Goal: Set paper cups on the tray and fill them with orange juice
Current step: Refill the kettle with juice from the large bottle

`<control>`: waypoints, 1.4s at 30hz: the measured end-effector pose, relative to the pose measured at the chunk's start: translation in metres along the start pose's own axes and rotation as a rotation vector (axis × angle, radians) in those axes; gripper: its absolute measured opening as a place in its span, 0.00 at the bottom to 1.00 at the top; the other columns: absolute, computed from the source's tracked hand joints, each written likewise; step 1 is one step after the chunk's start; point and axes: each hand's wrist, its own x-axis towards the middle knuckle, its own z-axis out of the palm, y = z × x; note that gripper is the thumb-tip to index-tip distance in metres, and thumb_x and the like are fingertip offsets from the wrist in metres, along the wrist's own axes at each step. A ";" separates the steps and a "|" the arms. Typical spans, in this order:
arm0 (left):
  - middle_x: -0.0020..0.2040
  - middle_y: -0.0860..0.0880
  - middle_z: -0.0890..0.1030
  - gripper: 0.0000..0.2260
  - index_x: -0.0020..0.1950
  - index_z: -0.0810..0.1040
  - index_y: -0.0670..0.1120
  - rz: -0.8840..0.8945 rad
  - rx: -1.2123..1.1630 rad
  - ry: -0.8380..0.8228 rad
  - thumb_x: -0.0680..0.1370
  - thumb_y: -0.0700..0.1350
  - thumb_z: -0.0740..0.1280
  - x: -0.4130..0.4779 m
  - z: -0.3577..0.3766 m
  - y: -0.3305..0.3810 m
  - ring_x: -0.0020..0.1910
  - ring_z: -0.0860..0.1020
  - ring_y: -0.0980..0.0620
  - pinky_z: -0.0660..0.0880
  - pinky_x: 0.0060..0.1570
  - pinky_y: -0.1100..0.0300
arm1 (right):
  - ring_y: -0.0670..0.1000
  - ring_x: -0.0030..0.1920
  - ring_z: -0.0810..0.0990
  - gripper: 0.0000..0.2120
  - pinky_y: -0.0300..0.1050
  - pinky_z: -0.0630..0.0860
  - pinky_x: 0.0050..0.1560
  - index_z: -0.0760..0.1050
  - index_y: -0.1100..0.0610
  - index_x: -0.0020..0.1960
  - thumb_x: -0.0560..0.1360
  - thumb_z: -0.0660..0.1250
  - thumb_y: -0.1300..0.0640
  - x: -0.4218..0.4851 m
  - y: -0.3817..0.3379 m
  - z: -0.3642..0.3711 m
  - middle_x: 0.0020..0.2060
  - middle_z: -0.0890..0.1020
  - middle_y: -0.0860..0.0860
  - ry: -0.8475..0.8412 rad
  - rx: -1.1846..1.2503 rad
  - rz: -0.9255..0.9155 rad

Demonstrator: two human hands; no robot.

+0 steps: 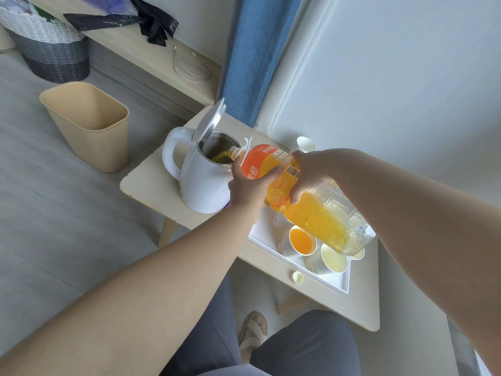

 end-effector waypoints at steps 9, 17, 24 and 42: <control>0.67 0.49 0.69 0.53 0.72 0.59 0.62 -0.006 -0.014 -0.002 0.49 0.65 0.75 -0.001 0.000 0.001 0.63 0.72 0.42 0.78 0.52 0.39 | 0.56 0.54 0.77 0.48 0.52 0.76 0.58 0.57 0.54 0.71 0.60 0.78 0.42 0.000 -0.001 0.000 0.54 0.76 0.52 -0.005 0.002 -0.004; 0.68 0.49 0.69 0.55 0.72 0.58 0.63 -0.015 -0.007 -0.002 0.47 0.67 0.74 0.000 -0.001 0.001 0.63 0.72 0.42 0.77 0.53 0.38 | 0.56 0.54 0.77 0.47 0.51 0.76 0.56 0.57 0.55 0.71 0.61 0.77 0.42 -0.002 -0.001 0.000 0.53 0.76 0.52 0.000 -0.001 0.003; 0.68 0.49 0.69 0.55 0.72 0.59 0.63 -0.020 -0.006 -0.007 0.47 0.67 0.75 -0.002 -0.002 0.001 0.64 0.72 0.41 0.77 0.53 0.37 | 0.56 0.54 0.77 0.48 0.48 0.76 0.53 0.56 0.54 0.71 0.61 0.77 0.42 -0.001 -0.001 0.001 0.53 0.76 0.52 0.003 0.023 0.001; 0.68 0.49 0.69 0.53 0.73 0.59 0.62 0.046 0.145 0.006 0.50 0.66 0.75 0.001 -0.018 -0.006 0.64 0.72 0.43 0.76 0.56 0.40 | 0.55 0.53 0.77 0.49 0.50 0.77 0.56 0.57 0.57 0.70 0.60 0.77 0.40 -0.002 -0.008 0.033 0.53 0.77 0.54 0.042 0.203 0.016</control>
